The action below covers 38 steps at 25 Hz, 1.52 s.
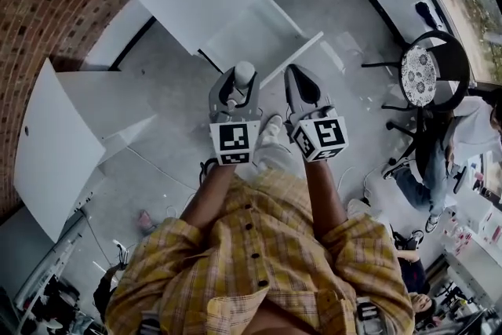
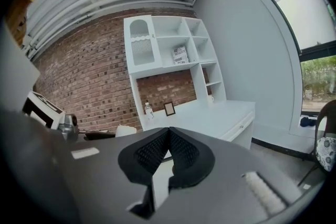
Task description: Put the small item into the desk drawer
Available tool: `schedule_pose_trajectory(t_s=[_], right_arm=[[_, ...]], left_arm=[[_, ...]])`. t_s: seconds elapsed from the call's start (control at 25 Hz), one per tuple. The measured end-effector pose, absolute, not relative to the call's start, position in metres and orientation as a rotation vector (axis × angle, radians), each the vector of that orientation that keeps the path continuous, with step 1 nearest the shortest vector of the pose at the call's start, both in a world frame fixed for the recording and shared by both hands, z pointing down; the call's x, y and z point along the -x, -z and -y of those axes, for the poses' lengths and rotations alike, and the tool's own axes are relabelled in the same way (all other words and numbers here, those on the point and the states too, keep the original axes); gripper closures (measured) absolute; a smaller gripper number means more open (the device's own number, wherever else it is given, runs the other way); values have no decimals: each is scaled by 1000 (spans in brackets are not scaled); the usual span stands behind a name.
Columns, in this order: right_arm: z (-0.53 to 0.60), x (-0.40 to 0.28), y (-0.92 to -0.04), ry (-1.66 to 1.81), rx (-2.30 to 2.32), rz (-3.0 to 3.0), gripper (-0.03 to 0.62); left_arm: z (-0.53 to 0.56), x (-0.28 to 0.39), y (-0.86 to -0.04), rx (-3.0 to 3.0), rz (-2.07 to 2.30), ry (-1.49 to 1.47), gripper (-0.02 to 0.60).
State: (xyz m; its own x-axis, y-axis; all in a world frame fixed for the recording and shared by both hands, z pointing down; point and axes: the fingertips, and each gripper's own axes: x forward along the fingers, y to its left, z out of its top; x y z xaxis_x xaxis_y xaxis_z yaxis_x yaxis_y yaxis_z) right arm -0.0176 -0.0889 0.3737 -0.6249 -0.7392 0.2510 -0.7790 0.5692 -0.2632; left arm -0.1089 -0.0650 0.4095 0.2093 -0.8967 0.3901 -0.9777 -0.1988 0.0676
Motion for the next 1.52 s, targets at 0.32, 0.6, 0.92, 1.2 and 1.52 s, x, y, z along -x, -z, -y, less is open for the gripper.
schedule_pose_trajectory(t_s=[0.32,0.6,0.92,1.2,1.52], right_arm=[[114,33,-404,-600,-1386,2601,595],[120,38,-443,-659,-1427,2528,595],[126,35,-478,-717,-1452,2472,595],[125,32,-504,-753,-1444,2430,595],[124,32,-525,-778,-1435,2400,595]], left_arm=[[99,124,-441,-2201,1656,-452,397],[114,122,-481,-2216,1552,-545,397],[127,118,-517,-2224,1474,-619,397],[135,116,-546,-2202,1427,-661,397],[145,115,-581,-2177,1360,-712,397]])
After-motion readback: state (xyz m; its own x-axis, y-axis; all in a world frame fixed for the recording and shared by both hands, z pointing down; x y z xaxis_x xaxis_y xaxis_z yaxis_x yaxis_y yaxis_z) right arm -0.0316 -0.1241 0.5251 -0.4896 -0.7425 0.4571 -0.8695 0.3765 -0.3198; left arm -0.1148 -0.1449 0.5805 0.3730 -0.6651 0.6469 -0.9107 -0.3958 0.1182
